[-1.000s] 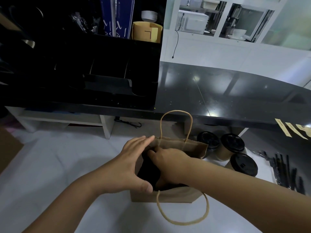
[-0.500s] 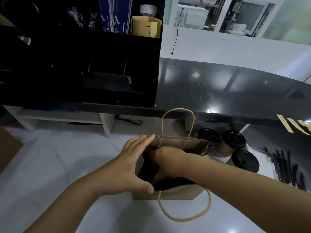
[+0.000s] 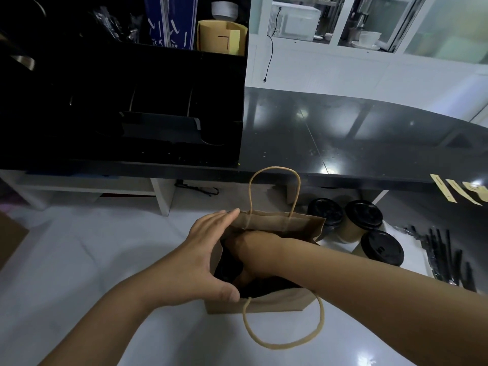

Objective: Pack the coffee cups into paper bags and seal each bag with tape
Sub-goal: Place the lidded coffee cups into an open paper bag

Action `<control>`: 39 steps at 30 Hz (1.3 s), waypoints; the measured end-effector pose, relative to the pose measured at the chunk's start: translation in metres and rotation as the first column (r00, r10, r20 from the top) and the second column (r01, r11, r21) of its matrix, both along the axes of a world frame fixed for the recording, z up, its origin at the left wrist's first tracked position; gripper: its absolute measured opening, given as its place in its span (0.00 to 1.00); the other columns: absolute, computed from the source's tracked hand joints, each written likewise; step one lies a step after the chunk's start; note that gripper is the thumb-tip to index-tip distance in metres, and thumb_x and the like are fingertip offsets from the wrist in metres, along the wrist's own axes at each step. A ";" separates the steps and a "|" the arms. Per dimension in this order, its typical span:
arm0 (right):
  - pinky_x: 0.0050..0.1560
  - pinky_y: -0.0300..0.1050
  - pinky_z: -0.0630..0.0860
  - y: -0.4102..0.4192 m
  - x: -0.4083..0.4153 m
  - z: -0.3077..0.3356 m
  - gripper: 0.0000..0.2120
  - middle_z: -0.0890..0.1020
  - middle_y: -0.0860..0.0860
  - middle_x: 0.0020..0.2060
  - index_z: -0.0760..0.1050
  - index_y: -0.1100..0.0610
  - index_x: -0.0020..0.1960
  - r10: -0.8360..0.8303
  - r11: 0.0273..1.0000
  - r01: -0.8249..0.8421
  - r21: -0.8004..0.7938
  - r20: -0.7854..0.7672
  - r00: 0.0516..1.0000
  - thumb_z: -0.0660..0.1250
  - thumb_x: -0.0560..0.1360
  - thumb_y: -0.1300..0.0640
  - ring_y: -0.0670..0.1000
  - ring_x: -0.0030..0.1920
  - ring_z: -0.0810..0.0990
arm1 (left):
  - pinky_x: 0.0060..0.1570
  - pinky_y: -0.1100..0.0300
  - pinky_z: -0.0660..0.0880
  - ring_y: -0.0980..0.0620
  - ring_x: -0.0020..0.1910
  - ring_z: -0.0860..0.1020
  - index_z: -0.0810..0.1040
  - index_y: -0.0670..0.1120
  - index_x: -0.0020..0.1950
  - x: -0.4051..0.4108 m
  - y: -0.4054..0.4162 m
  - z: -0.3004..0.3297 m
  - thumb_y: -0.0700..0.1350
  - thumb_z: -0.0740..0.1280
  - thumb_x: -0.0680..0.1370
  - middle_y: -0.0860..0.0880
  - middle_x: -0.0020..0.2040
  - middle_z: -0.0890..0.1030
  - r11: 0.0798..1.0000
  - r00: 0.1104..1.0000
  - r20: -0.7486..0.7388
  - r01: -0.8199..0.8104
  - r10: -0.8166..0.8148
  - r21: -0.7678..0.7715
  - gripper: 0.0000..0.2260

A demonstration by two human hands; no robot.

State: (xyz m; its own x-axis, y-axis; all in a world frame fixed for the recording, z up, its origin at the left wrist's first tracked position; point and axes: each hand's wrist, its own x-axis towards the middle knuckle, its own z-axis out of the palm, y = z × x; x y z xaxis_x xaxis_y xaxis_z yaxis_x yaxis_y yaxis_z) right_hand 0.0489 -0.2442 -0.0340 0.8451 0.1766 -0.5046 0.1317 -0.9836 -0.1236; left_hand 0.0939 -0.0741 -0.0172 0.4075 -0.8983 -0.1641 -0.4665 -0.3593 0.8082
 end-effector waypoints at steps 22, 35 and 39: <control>0.30 0.41 0.77 -0.103 -0.066 0.096 0.06 0.83 0.53 0.31 0.80 0.55 0.40 -0.756 0.584 0.514 0.628 0.189 0.627 0.69 0.74 0.55 0.46 0.28 0.78 | 0.61 0.66 0.57 0.81 0.62 0.44 0.53 0.73 0.68 0.006 -0.009 0.006 0.60 0.73 0.60 0.79 0.64 0.43 0.999 0.995 0.091 -0.028 0.026 0.017 0.43; 0.65 0.51 0.65 -0.167 -0.058 0.001 0.31 0.71 0.53 0.66 0.64 0.53 0.71 -0.559 0.758 0.647 -0.076 0.434 0.706 0.68 0.73 0.44 0.56 0.66 0.70 | 0.61 0.66 0.60 0.74 0.68 0.52 0.70 0.69 0.59 0.005 -0.030 0.011 0.67 0.68 0.56 0.75 0.65 0.53 0.992 0.976 0.186 -0.099 0.112 -0.077 0.31; 0.66 0.53 0.63 -0.171 -0.052 -0.010 0.35 0.73 0.54 0.65 0.61 0.53 0.72 -0.537 0.747 0.639 -0.183 0.399 0.743 0.67 0.72 0.38 0.57 0.65 0.70 | 0.61 0.64 0.63 0.68 0.68 0.61 0.72 0.68 0.57 0.004 -0.036 0.008 0.65 0.67 0.61 0.68 0.58 0.71 0.979 0.967 0.215 -0.100 0.138 -0.177 0.24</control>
